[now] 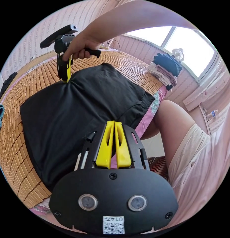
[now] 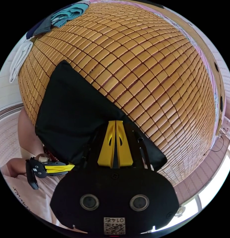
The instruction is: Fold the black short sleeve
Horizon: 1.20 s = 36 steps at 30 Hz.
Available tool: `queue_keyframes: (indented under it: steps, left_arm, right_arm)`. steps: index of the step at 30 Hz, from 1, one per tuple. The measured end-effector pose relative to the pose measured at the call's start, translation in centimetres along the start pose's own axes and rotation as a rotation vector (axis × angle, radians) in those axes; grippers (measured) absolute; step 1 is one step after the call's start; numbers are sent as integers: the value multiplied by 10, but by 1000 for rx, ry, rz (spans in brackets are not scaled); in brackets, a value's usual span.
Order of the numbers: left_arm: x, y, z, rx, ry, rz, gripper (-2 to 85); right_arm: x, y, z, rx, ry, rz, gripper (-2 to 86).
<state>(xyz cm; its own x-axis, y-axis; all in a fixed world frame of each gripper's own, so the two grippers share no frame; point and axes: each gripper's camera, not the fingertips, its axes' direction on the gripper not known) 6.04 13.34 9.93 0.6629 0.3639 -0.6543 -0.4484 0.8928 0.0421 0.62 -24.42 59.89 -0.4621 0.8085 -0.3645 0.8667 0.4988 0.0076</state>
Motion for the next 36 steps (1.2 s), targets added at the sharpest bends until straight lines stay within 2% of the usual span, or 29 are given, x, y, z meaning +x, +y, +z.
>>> queue_keyframes:
  steps: [2, 4, 6, 9, 14, 17, 20, 22, 24, 30, 33, 36]
  left_arm:
    - [3, 2, -2, 8, 1, -1, -8]
    - [9, 3, -7, 16, 8, 15, -6]
    - [18, 4, -16, 49, 23, 46, 2]
    - [37, 2, -33, 103, 34, 86, 28]
    - [71, -13, -32, 121, 82, 157, 96]
    - [90, -26, -19, 68, 70, 195, 122]
    - [107, -40, -4, 29, 61, 226, 133]
    - [115, -52, 8, -4, 41, 240, 144]
    - [124, -65, 20, -29, 23, 267, 162]
    - [152, -121, 53, -43, 4, 340, 189]
    - [157, -137, 65, -64, -3, 336, 157]
    - [158, -137, 64, -77, -43, 319, 56]
  right_arm:
    - [11, 12, -4, 17, -20, 16, -10]
    - [26, 40, -20, 131, -46, 68, -10]
    - [49, 104, -34, 289, -170, 155, -9]
    - [71, 214, -14, 394, -222, 284, -7]
    - [84, 383, 76, 322, -219, 562, 17]
    - [84, 450, 126, 306, -332, 679, 91]
    - [82, 483, 159, 327, -469, 706, 90]
    - [84, 501, 164, 363, -434, 741, 53]
    - [92, 529, 165, 457, -502, 741, 8]
    - [102, 590, 163, 659, -740, 668, 2]
    - [104, 614, 162, 757, -875, 611, 4]
    - [104, 637, 159, 819, -856, 585, 9]
